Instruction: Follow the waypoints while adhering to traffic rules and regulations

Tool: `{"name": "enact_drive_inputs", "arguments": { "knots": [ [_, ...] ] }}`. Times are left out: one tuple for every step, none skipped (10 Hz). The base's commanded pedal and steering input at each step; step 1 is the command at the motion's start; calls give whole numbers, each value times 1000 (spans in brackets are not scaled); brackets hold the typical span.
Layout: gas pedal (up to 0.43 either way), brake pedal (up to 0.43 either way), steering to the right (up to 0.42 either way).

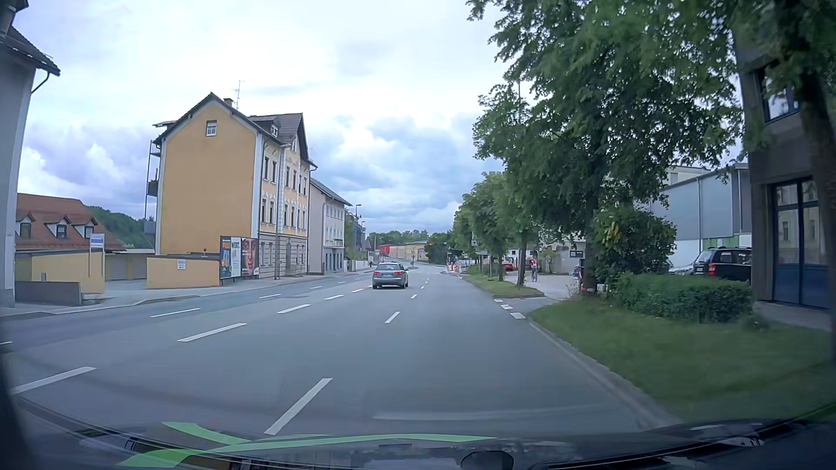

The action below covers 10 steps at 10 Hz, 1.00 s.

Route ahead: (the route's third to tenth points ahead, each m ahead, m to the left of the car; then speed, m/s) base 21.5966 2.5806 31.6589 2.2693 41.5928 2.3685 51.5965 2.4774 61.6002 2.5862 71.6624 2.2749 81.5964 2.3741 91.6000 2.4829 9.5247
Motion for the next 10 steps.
{"name": "enact_drive_inputs", "arguments": {
  "knots": [
    [20,0,1],
    [20,0,0],
    [20,0,0],
    [20,0,0],
    [20,0,0],
    [20,0,0],
    [20,0,0],
    [20,0,0],
    [20,0,0],
    [20,0,0]
  ]
}}
